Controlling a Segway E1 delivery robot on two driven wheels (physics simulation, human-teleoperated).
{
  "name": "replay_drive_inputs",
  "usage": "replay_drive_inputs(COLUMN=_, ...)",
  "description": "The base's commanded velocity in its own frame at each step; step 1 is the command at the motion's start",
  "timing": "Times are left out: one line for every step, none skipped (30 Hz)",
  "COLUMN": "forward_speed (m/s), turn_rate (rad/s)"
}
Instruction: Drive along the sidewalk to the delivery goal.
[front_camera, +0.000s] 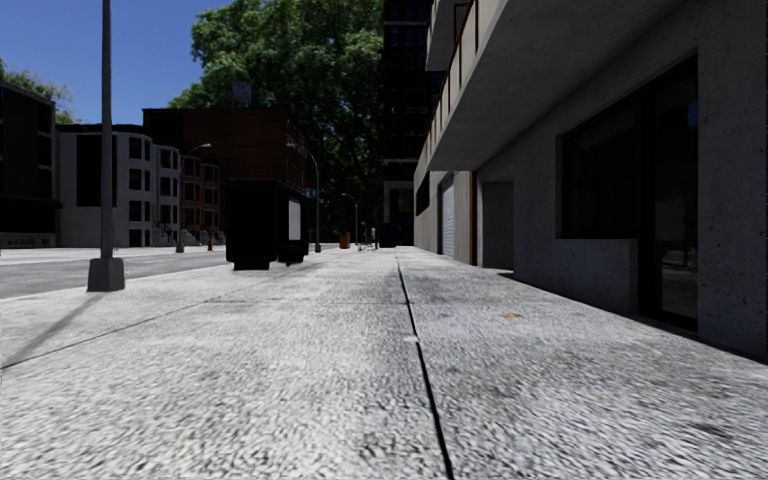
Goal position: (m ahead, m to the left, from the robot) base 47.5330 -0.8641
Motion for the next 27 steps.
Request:
replay_drive_inputs(forward_speed=2.00, turn_rate=-0.18)
replay_drive_inputs(forward_speed=2.00, turn_rate=-0.18)
replay_drive_inputs(forward_speed=2.00, turn_rate=-0.18)
replay_drive_inputs(forward_speed=2.00, turn_rate=-0.18)
replay_drive_inputs(forward_speed=2.00, turn_rate=-0.18)
replay_drive_inputs(forward_speed=2.00, turn_rate=-0.18)
replay_drive_inputs(forward_speed=2.00, turn_rate=-0.18)
replay_drive_inputs(forward_speed=2.00, turn_rate=-0.18)
replay_drive_inputs(forward_speed=2.00, turn_rate=-0.18)
replay_drive_inputs(forward_speed=2.00, turn_rate=-0.18)
replay_drive_inputs(forward_speed=2.00, turn_rate=-0.18)
replay_drive_inputs(forward_speed=2.00, turn_rate=-0.19)
replay_drive_inputs(forward_speed=2.00, turn_rate=-0.22)
replay_drive_inputs(forward_speed=2.00, turn_rate=-0.24)
replay_drive_inputs(forward_speed=2.00, turn_rate=-0.24)
replay_drive_inputs(forward_speed=2.00, turn_rate=-0.24)
replay_drive_inputs(forward_speed=2.00, turn_rate=-0.24)
replay_drive_inputs(forward_speed=2.00, turn_rate=-0.24)
replay_drive_inputs(forward_speed=2.00, turn_rate=-0.25)
replay_drive_inputs(forward_speed=2.00, turn_rate=-0.25)
replay_drive_inputs(forward_speed=2.00, turn_rate=-0.25)
replay_drive_inputs(forward_speed=2.00, turn_rate=-0.25)
replay_drive_inputs(forward_speed=2.00, turn_rate=-0.26)
replay_drive_inputs(forward_speed=2.00, turn_rate=-0.27)
replay_drive_inputs(forward_speed=2.00, turn_rate=-0.27)
replay_drive_inputs(forward_speed=2.00, turn_rate=-0.27)
replay_drive_inputs(forward_speed=2.00, turn_rate=-0.27)
